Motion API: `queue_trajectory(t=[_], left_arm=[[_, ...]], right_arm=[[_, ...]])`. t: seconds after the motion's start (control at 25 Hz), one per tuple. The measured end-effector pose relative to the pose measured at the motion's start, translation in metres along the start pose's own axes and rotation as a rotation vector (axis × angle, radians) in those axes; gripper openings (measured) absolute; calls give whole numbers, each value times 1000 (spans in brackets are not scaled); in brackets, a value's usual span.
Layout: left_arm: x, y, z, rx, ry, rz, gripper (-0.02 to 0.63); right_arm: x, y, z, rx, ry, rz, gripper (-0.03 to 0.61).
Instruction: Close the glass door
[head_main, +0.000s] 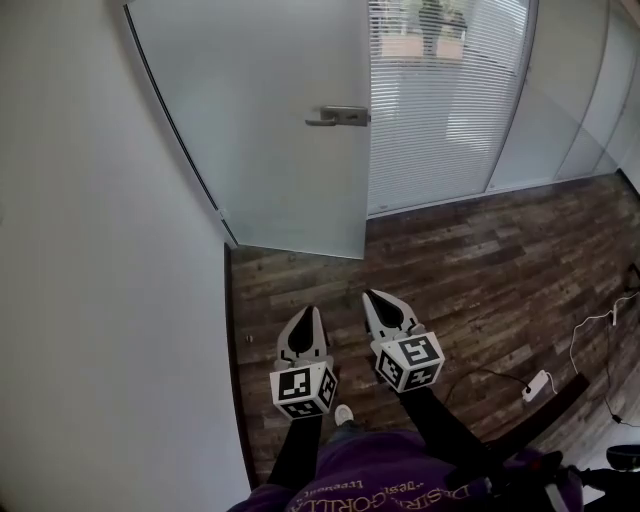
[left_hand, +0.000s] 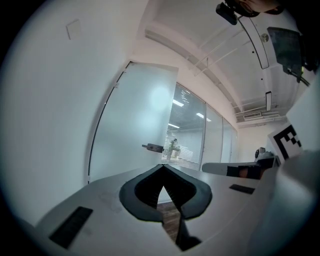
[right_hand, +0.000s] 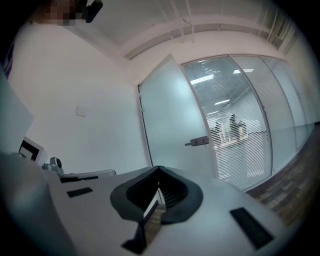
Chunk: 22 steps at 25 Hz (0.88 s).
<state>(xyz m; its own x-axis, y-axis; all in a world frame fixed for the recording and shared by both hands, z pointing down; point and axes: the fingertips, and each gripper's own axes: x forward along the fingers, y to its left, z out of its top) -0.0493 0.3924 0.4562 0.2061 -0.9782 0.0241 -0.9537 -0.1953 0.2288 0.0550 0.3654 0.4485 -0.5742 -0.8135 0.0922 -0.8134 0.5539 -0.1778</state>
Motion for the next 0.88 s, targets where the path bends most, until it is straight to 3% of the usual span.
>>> queue_trajectory(t=[0.56, 0.88], left_arm=[[39, 56, -6, -44, 29, -17, 2], [77, 72, -8, -60, 28, 6, 2]], right_arm=[[59, -5, -8, 5, 20, -76, -3], [99, -23, -6, -4, 33, -58, -3]])
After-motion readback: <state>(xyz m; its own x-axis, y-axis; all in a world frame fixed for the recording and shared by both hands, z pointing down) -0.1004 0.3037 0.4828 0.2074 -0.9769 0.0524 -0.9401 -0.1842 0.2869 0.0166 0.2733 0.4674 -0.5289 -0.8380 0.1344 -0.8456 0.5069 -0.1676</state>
